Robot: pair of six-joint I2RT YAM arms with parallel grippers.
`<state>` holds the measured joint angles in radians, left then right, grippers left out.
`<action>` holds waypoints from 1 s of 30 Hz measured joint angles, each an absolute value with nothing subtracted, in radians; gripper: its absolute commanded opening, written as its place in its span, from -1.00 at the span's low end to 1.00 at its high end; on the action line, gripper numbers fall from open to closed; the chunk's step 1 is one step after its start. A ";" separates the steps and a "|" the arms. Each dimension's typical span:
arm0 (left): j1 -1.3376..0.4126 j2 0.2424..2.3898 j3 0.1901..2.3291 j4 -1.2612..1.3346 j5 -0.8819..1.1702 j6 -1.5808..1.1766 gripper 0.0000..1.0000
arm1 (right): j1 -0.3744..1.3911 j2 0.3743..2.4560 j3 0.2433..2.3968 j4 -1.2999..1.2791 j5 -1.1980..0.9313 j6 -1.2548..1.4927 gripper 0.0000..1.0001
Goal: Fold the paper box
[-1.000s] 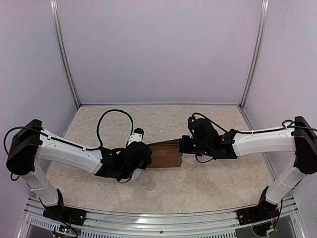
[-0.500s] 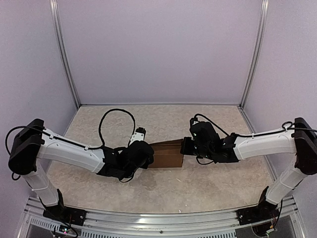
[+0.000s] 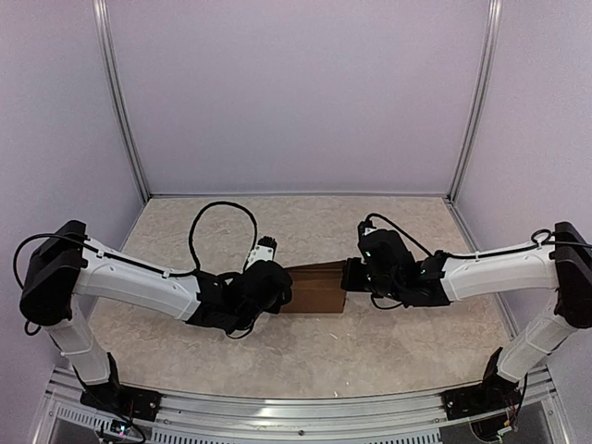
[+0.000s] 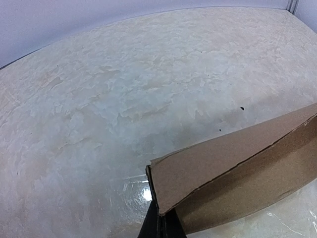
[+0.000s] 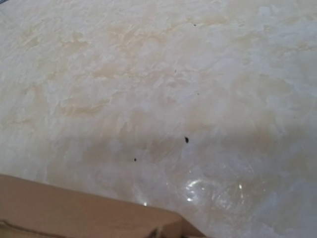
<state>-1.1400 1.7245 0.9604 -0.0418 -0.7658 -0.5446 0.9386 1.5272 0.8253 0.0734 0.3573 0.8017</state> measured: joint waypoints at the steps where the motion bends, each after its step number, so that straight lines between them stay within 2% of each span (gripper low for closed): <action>1: -1.140 1.726 0.962 -0.043 -0.765 -0.545 -1.00 | 0.939 1.525 0.823 0.073 0.359 0.801 -1.00; 30: -1.140 1.744 0.990 -0.049 -0.746 -0.545 -1.00 | 0.952 1.488 0.793 0.051 0.392 0.775 -1.00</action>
<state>-1.1400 1.7439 0.9901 -0.0494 -0.7460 -0.5446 0.9520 1.4879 0.7929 0.0505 0.3916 0.7750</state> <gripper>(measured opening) 0.005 0.005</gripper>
